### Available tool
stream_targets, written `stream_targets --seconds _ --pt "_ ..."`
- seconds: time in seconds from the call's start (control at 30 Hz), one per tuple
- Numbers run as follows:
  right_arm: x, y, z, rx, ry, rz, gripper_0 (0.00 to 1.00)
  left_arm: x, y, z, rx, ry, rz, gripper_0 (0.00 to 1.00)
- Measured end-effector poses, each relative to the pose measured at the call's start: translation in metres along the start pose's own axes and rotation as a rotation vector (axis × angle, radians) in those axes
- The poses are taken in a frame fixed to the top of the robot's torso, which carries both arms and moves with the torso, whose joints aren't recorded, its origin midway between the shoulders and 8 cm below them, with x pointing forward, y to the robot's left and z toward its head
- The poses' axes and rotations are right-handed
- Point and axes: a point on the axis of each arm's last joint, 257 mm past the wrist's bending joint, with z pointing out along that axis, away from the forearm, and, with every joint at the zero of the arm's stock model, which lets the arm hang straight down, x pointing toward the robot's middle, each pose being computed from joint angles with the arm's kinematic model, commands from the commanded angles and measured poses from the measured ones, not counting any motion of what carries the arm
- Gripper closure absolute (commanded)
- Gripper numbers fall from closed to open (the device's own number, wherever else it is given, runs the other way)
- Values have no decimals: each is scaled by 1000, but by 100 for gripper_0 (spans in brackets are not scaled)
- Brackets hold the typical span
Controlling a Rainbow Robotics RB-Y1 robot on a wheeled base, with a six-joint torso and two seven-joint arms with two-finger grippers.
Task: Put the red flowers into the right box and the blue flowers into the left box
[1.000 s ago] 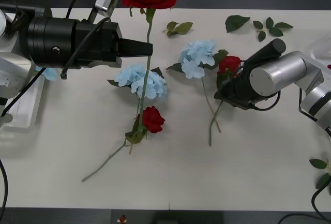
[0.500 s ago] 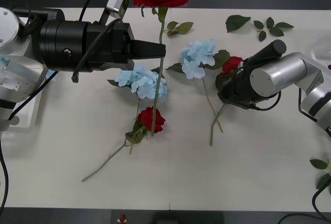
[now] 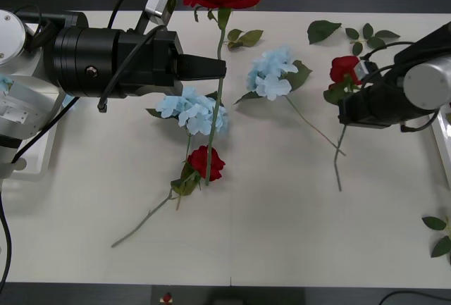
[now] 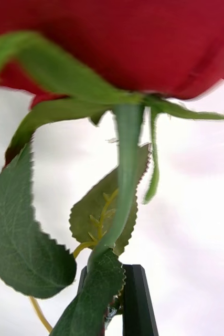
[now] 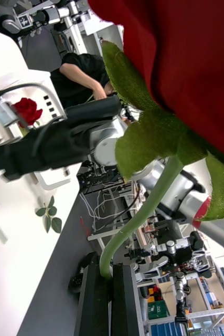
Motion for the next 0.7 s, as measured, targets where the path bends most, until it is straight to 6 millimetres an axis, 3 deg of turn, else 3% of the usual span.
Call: stream_targets --seconds 0.2,0.47,0.7 --pt "-16 -62 -52 100 -32 -123 92 0 0 0 0 0 1 100" --pt "-33 -122 -96 227 -60 -282 92 0 0 0 1 0 1 100" --pt "-41 -202 -135 432 -33 -376 92 0 -1 0 1 1 1 100"
